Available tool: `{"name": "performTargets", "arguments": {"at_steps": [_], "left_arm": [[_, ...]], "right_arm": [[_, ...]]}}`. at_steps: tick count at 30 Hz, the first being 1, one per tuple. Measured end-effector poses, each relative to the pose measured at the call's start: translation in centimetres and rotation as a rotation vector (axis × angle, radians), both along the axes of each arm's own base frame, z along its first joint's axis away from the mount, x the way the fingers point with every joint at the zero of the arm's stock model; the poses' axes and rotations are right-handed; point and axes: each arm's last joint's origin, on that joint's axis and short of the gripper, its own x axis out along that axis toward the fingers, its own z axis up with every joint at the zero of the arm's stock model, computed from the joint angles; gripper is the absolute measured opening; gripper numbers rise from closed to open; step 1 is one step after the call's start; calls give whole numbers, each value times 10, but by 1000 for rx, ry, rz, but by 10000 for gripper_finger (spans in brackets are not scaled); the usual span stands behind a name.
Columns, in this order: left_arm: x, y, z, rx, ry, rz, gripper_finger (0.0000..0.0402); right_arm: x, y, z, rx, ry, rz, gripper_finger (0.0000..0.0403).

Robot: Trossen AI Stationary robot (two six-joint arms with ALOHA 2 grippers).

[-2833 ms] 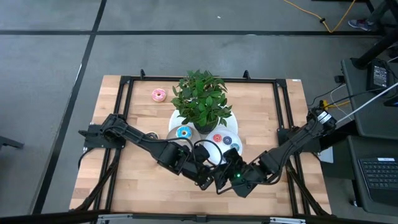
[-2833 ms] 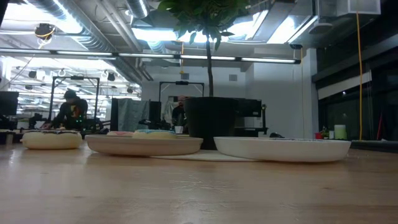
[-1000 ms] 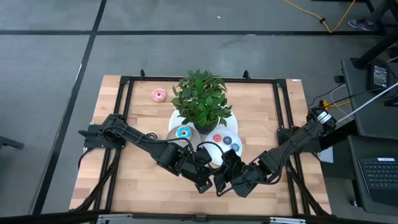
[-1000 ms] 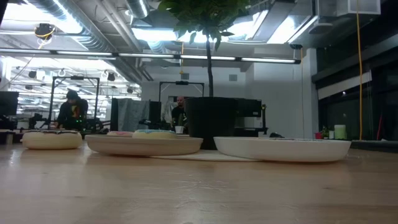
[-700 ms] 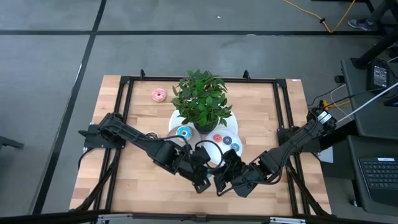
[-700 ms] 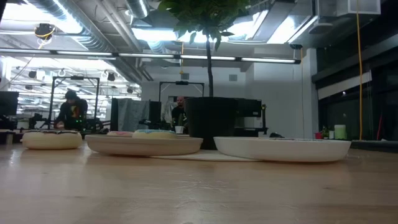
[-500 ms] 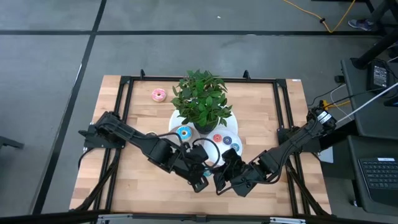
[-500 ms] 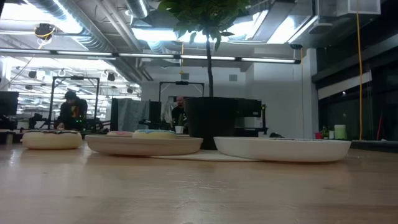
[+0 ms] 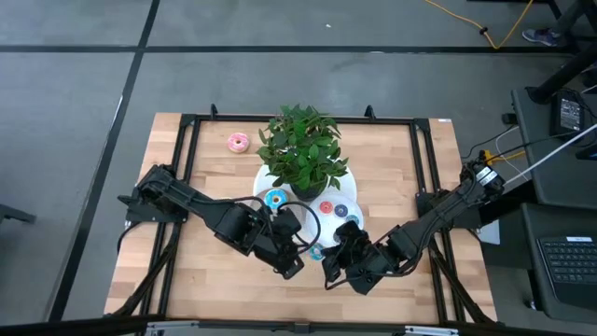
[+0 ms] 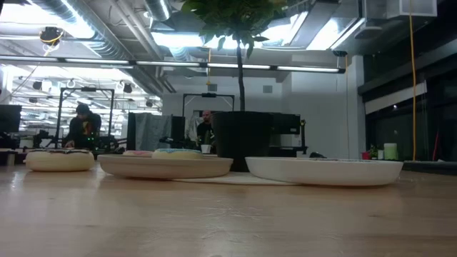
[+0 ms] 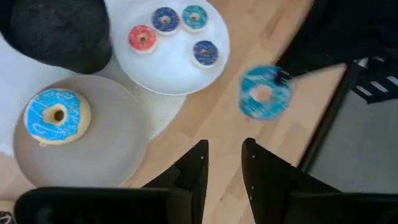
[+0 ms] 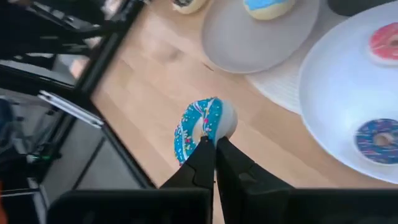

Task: Pick & Place donuts
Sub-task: Put the small blue donut on the white plate

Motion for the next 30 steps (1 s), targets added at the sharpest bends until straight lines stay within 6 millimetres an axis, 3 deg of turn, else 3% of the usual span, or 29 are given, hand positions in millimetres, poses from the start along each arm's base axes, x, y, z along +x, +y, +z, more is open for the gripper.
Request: {"name": "performTargets", "arguments": {"at_steps": [17, 30], "left_arm": [[-3, -4, 1, -36, 12, -20, 90], [-4, -7, 0, -118, 51, -53, 88]], "right_arm": [[22, -59, -10, -118, 293, 289, 6], [24, -82, -14, -225, 398, 429, 6]]}}
